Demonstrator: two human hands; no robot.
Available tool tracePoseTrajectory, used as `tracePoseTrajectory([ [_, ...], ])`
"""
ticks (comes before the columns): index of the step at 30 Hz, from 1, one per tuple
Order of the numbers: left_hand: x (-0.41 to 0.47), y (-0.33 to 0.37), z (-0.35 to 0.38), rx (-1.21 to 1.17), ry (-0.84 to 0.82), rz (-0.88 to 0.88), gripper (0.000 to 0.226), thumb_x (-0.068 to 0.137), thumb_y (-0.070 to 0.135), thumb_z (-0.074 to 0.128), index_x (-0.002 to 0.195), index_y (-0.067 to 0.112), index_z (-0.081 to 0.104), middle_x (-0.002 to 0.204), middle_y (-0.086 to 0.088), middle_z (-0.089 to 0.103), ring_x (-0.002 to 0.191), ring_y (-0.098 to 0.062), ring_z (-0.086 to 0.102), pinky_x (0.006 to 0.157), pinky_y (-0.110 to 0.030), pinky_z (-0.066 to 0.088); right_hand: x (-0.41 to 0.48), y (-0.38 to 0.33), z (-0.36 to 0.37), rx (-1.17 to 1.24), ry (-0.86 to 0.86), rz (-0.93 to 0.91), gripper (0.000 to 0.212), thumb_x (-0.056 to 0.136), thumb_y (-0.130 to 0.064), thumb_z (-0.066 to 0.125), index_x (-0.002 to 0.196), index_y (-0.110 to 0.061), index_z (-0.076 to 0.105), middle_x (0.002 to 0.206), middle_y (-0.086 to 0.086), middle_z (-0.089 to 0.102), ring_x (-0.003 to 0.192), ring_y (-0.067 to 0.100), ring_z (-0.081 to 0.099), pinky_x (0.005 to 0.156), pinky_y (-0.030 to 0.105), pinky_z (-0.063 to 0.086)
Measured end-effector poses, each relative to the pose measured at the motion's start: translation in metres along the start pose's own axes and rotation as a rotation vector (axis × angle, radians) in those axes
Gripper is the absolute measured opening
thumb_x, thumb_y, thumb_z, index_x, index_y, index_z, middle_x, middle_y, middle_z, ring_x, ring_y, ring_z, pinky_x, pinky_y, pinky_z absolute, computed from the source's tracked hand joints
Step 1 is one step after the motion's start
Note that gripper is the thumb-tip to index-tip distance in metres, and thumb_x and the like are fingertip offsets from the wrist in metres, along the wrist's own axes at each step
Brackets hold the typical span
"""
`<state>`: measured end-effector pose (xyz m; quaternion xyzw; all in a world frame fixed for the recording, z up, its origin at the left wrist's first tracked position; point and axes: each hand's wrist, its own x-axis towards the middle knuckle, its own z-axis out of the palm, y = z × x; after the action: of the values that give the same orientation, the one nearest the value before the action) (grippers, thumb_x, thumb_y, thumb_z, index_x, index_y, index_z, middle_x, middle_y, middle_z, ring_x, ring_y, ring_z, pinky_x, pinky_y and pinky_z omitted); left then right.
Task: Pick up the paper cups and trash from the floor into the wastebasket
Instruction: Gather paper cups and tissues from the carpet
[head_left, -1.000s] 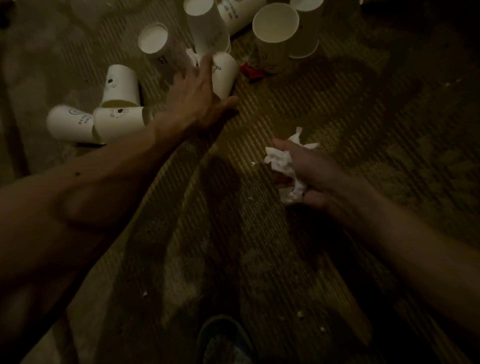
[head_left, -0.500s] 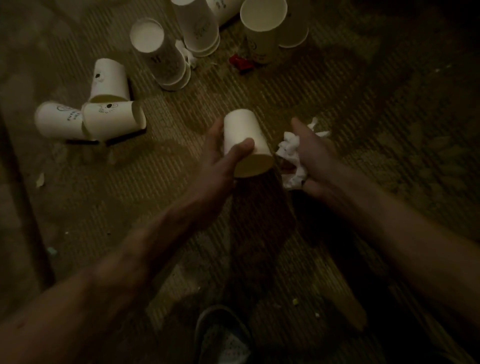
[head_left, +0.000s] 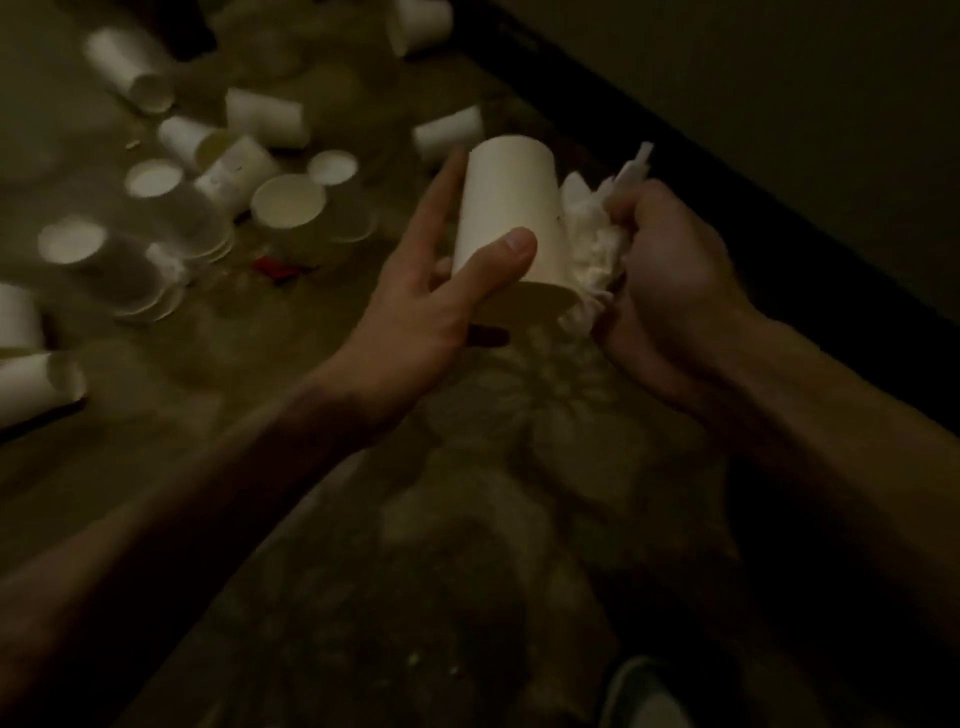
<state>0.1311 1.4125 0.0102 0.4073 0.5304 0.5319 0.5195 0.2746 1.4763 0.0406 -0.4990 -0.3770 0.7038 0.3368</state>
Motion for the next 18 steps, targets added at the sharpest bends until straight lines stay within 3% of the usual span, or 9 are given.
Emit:
tracePoseTrajectory([
  [2, 0.009, 0.02, 0.045, -0.004, -0.125, 0.056, 0.08, 0.081, 0.049, 0.065, 0.15, 0.052, 0.023, 0.137, 0.016, 0.048, 0.115, -0.013, 0.062, 0.079, -0.035, 0.06, -0.03, -0.032, -0.036, -0.065, 0.129, -0.111, 0.032, 0.104, -0.032, 0.04, 0.087, -0.025, 0.065, 0.069, -0.001, 0.074, 0.067, 0.017, 0.072, 0.082, 0.043, 0.052],
  [3, 0.012, 0.028, 0.068, -0.018, -0.18, 0.075, 0.081, 0.079, 0.05, 0.066, 0.149, 0.053, 0.025, 0.139, 0.017, 0.046, 0.116, -0.012, 0.061, 0.078, -0.035, 0.06, -0.046, -0.044, -0.055, -0.066, 0.193, -0.151, 0.025, 0.103, -0.027, 0.044, 0.089, -0.025, 0.064, 0.066, -0.004, 0.073, 0.062, 0.014, 0.072, 0.075, 0.039, 0.055],
  [4, 0.013, 0.034, 0.089, -0.041, -0.239, 0.083, 0.081, 0.078, 0.051, 0.067, 0.148, 0.054, 0.026, 0.139, 0.017, 0.046, 0.115, -0.01, 0.062, 0.077, -0.034, 0.06, -0.062, -0.053, -0.072, -0.063, 0.252, -0.185, 0.014, 0.101, -0.023, 0.048, 0.099, -0.023, 0.062, 0.069, -0.004, 0.074, 0.064, 0.013, 0.072, 0.07, 0.036, 0.058],
  [6, 0.014, 0.045, 0.128, -0.063, -0.371, 0.111, 0.08, 0.079, 0.054, 0.069, 0.146, 0.055, 0.027, 0.131, 0.018, 0.05, 0.107, -0.003, 0.064, 0.072, -0.028, 0.06, -0.094, -0.065, -0.108, -0.048, 0.38, -0.268, 0.02, 0.099, -0.02, 0.054, 0.118, -0.022, 0.053, 0.083, -0.001, 0.075, 0.071, 0.014, 0.074, 0.06, 0.033, 0.06],
  [10, 0.006, 0.057, 0.195, 0.013, -0.621, 0.212, 0.081, 0.082, 0.054, 0.069, 0.149, 0.051, 0.023, 0.122, 0.028, 0.047, 0.101, 0.012, 0.059, 0.065, -0.012, 0.055, -0.15, -0.071, -0.167, -0.156, 0.605, -0.329, 0.029, 0.097, -0.029, 0.057, 0.124, -0.026, 0.045, 0.099, 0.0, 0.072, 0.078, 0.015, 0.074, 0.061, 0.035, 0.061],
  [14, 0.0, 0.042, 0.252, 0.269, -0.767, 0.254, 0.084, 0.079, 0.062, 0.066, 0.145, 0.06, 0.013, 0.146, 0.01, 0.039, 0.123, -0.01, 0.052, 0.091, -0.037, 0.057, -0.179, -0.058, -0.216, -0.347, 0.776, -0.234, 0.02, 0.098, -0.036, 0.053, 0.116, -0.031, 0.045, 0.105, -0.006, 0.066, 0.076, 0.0, 0.071, 0.056, 0.019, 0.055],
  [16, 0.003, 0.031, 0.273, 0.465, -0.775, 0.378, 0.084, 0.085, 0.062, 0.063, 0.149, 0.054, 0.009, 0.149, 0.005, 0.037, 0.127, -0.015, 0.047, 0.1, -0.043, 0.049, -0.184, -0.047, -0.234, -0.472, 0.818, -0.142, 0.021, 0.1, -0.039, 0.048, 0.117, -0.028, 0.041, 0.1, -0.012, 0.061, 0.069, -0.008, 0.065, 0.05, 0.009, 0.046],
  [18, 0.007, 0.019, 0.285, 0.747, -0.741, 0.549, 0.077, 0.089, 0.061, 0.056, 0.152, 0.043, 0.016, 0.144, 0.001, 0.044, 0.126, -0.019, 0.047, 0.104, -0.044, 0.039, -0.185, -0.036, -0.246, -0.621, 0.81, -0.013, 0.026, 0.099, -0.051, 0.039, 0.113, -0.029, 0.044, 0.094, -0.02, 0.056, 0.07, -0.005, 0.058, 0.051, 0.009, 0.04],
])
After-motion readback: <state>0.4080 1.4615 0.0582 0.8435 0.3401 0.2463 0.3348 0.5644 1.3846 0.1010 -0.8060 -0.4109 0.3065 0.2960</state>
